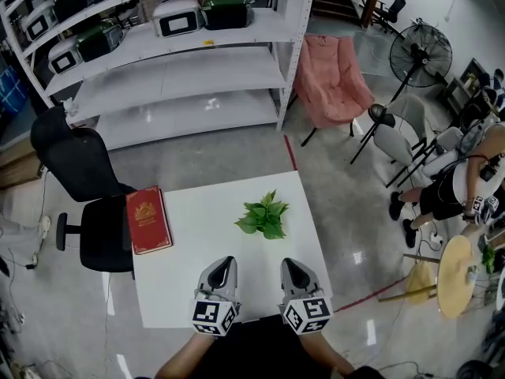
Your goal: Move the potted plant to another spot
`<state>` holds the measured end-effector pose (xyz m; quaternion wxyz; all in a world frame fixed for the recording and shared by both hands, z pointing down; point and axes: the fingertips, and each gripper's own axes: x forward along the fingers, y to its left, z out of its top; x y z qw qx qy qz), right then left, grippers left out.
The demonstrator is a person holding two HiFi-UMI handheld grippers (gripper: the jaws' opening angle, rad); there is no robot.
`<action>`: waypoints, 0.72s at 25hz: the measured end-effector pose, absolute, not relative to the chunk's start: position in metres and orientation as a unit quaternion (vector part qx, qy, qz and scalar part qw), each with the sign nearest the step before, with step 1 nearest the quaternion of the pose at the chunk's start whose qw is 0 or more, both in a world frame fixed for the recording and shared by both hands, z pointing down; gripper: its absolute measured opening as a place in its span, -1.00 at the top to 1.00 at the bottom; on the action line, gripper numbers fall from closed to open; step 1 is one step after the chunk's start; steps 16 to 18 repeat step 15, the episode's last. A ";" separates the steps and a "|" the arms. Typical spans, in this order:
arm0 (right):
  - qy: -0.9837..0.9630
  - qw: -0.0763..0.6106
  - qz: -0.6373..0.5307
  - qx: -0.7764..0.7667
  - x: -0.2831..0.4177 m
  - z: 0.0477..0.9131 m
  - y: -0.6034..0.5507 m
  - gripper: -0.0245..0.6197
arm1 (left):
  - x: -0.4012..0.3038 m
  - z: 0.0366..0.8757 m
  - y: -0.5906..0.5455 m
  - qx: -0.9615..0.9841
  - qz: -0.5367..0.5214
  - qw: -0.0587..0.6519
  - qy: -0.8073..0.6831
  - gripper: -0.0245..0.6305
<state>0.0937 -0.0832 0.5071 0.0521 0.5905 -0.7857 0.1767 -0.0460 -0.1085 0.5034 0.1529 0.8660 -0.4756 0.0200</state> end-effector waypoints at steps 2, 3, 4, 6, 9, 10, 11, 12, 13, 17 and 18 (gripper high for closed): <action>-0.784 0.052 0.179 0.592 0.095 0.508 -0.082 0.89 | -0.045 0.504 -0.107 0.866 0.021 0.154 -0.476 0.87; -0.784 0.051 0.180 0.592 0.096 0.509 -0.081 0.89 | -0.045 0.505 -0.106 0.865 0.021 0.156 -0.476 0.87; -0.784 0.051 0.180 0.592 0.096 0.509 -0.080 0.89 | -0.044 0.505 -0.106 0.864 0.021 0.158 -0.478 0.86; -0.785 0.049 0.181 0.590 0.096 0.510 -0.080 0.89 | -0.044 0.505 -0.106 0.864 0.021 0.158 -0.478 0.87; -0.787 0.046 0.180 0.588 0.095 0.510 -0.080 0.89 | -0.047 0.505 -0.107 0.863 0.020 0.157 -0.480 0.87; -0.788 0.045 0.179 0.588 0.094 0.510 -0.080 0.89 | -0.048 0.505 -0.106 0.862 0.020 0.158 -0.482 0.86; -0.788 0.044 0.178 0.587 0.094 0.509 -0.080 0.89 | -0.048 0.505 -0.106 0.862 0.020 0.158 -0.482 0.86; -0.789 0.044 0.178 0.587 0.093 0.509 -0.079 0.89 | -0.048 0.505 -0.106 0.862 0.021 0.156 -0.481 0.87; -0.790 0.043 0.177 0.586 0.093 0.509 -0.079 0.89 | -0.047 0.504 -0.105 0.863 0.021 0.154 -0.480 0.86; -0.791 0.043 0.175 0.585 0.093 0.509 -0.079 0.89 | -0.046 0.504 -0.104 0.865 0.022 0.151 -0.478 0.86; -0.791 0.043 0.175 0.585 0.093 0.509 -0.079 0.89 | -0.046 0.504 -0.104 0.865 0.022 0.151 -0.478 0.86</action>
